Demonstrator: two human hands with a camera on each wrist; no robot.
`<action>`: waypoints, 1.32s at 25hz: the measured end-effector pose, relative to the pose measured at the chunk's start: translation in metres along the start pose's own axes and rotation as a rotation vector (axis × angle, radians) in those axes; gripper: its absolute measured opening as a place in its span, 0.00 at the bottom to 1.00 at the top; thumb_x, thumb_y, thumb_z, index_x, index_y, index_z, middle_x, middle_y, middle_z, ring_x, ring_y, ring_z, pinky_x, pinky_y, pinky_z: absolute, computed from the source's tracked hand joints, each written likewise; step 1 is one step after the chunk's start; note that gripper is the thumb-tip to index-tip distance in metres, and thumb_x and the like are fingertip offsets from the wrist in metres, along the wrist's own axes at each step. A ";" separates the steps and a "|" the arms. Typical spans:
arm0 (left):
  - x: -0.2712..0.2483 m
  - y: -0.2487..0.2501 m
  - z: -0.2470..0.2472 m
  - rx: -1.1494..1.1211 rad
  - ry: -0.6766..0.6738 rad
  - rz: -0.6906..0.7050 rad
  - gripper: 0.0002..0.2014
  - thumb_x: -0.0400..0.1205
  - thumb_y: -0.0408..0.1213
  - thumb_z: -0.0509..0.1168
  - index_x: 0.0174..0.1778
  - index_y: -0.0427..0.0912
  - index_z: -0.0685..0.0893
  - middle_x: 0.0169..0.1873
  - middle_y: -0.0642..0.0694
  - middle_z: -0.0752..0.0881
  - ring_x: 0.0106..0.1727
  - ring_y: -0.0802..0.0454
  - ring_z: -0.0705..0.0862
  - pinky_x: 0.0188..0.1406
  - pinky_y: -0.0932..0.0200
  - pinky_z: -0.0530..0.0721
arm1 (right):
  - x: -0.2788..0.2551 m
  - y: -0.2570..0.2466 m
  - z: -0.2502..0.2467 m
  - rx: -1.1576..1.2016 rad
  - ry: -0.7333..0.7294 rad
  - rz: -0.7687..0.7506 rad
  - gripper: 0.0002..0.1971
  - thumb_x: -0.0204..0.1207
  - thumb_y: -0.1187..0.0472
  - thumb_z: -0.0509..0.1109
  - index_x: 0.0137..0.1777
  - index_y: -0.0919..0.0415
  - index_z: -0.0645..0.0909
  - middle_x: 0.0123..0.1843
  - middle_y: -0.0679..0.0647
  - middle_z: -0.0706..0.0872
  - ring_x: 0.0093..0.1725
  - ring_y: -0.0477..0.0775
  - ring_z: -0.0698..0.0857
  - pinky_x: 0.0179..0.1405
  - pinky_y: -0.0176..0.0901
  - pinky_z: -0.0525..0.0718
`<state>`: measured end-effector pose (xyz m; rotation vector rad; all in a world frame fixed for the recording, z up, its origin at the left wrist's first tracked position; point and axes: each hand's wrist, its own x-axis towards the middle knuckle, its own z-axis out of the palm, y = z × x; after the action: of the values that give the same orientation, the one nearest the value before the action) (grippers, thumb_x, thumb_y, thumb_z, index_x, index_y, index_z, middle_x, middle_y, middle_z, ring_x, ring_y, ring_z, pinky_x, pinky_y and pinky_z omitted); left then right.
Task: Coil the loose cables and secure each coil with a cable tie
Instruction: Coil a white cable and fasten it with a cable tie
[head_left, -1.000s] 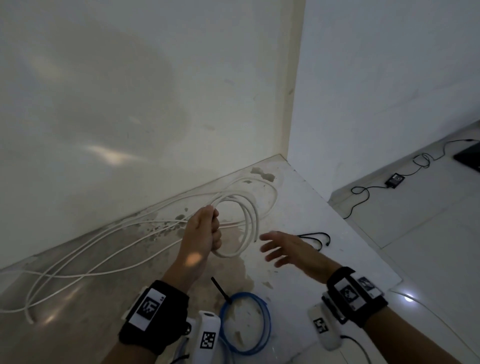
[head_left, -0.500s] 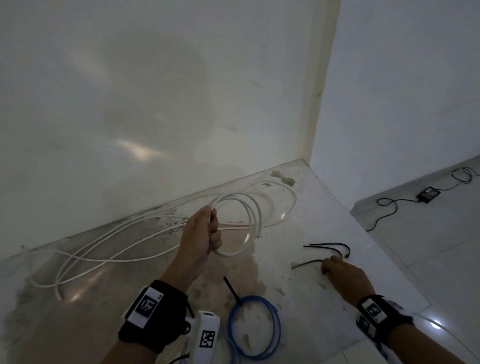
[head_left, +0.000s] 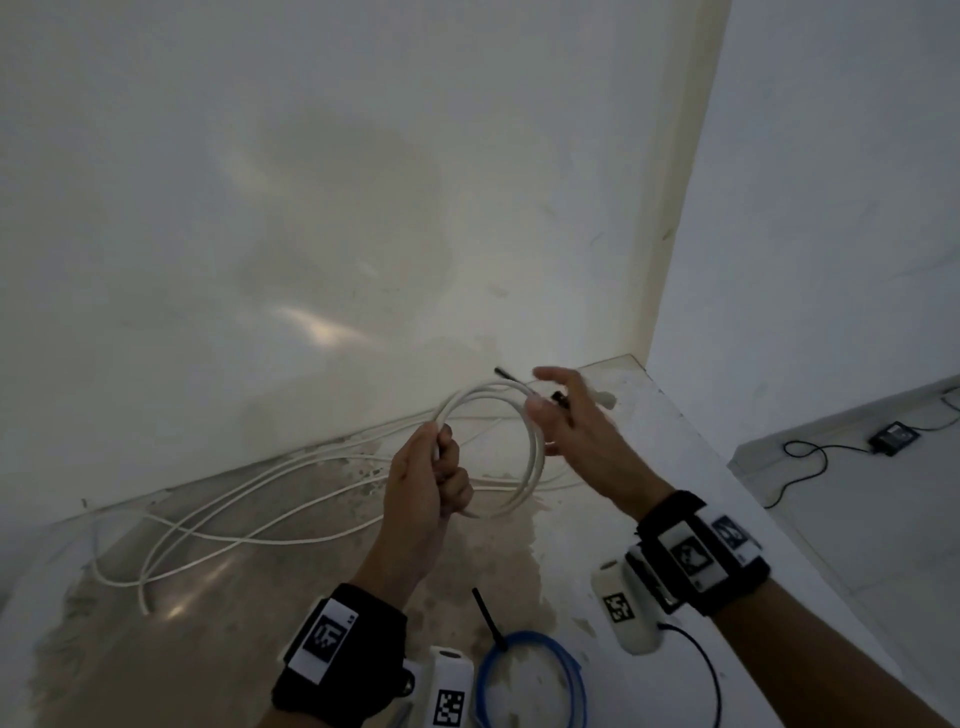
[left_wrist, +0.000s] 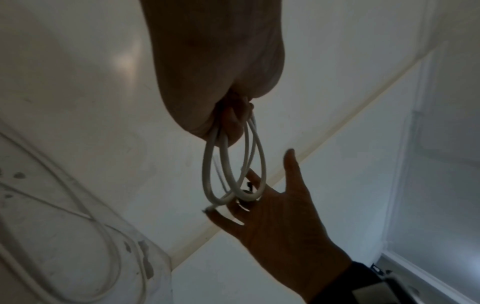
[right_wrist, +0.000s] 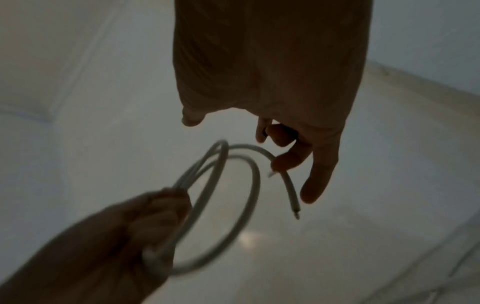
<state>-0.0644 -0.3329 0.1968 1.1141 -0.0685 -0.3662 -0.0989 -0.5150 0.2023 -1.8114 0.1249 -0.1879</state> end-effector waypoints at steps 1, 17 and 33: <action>-0.001 0.005 0.002 -0.022 0.009 0.011 0.17 0.90 0.40 0.49 0.34 0.44 0.70 0.21 0.53 0.59 0.19 0.57 0.51 0.19 0.62 0.53 | 0.001 -0.003 0.012 -0.050 -0.058 -0.020 0.23 0.78 0.33 0.62 0.63 0.48 0.74 0.44 0.56 0.81 0.42 0.54 0.83 0.52 0.60 0.87; -0.009 0.058 -0.033 0.488 -0.189 -0.074 0.22 0.90 0.46 0.47 0.59 0.37 0.84 0.38 0.41 0.89 0.40 0.39 0.89 0.54 0.43 0.86 | 0.005 -0.007 0.018 -0.212 -0.212 -0.188 0.18 0.86 0.45 0.59 0.33 0.48 0.69 0.26 0.47 0.71 0.24 0.48 0.72 0.26 0.44 0.72; -0.002 0.071 -0.057 0.631 0.031 -0.004 0.23 0.89 0.51 0.53 0.27 0.47 0.70 0.18 0.55 0.59 0.19 0.55 0.54 0.24 0.59 0.53 | -0.009 -0.030 -0.010 -0.069 -0.049 -0.033 0.17 0.88 0.68 0.51 0.71 0.54 0.74 0.43 0.57 0.90 0.39 0.64 0.89 0.52 0.61 0.89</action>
<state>-0.0352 -0.2558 0.2344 1.7432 -0.1624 -0.3389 -0.1106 -0.5160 0.2328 -1.8866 0.0678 -0.1639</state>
